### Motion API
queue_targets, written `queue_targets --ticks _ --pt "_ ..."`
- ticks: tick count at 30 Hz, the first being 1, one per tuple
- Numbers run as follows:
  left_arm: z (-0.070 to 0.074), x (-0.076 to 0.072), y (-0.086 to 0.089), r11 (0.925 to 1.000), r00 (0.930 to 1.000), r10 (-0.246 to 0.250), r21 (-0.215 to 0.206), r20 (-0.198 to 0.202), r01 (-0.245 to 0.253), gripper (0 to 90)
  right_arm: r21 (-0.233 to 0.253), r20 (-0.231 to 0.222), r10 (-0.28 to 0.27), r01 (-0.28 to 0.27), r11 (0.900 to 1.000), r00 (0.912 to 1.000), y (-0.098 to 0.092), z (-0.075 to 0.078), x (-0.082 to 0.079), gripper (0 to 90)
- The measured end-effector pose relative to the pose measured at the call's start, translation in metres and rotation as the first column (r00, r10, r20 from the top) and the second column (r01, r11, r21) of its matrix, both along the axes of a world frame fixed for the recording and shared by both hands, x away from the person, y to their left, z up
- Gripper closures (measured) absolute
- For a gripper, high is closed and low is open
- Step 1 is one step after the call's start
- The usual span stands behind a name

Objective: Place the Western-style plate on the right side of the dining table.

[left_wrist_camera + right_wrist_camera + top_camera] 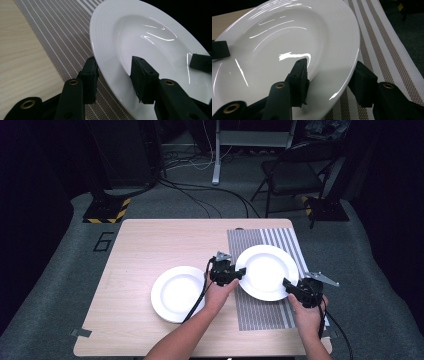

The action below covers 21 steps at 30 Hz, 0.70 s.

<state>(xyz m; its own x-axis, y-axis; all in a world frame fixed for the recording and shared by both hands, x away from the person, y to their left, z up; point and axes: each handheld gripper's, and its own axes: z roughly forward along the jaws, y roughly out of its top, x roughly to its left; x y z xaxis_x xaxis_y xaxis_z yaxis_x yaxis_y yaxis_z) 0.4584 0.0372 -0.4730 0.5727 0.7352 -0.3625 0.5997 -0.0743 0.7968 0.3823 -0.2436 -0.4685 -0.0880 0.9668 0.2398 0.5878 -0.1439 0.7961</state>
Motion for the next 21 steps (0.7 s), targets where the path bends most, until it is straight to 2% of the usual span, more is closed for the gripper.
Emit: queue_targets --ticks 6,21 --pt "-0.006 0.002 -0.002 0.9999 1.0 -0.002 0.013 -0.005 0.002 57.9 -0.002 -0.01 -0.006 0.006 1.0 0.9999 -0.001 -0.005 0.001 50.9" --pt "-0.017 0.004 -0.004 1.0 0.9998 0.003 0.005 -0.018 -0.003 57.9 -0.01 -0.019 -0.002 0.002 1.0 0.9998 -0.002 -0.014 0.004 50.9"
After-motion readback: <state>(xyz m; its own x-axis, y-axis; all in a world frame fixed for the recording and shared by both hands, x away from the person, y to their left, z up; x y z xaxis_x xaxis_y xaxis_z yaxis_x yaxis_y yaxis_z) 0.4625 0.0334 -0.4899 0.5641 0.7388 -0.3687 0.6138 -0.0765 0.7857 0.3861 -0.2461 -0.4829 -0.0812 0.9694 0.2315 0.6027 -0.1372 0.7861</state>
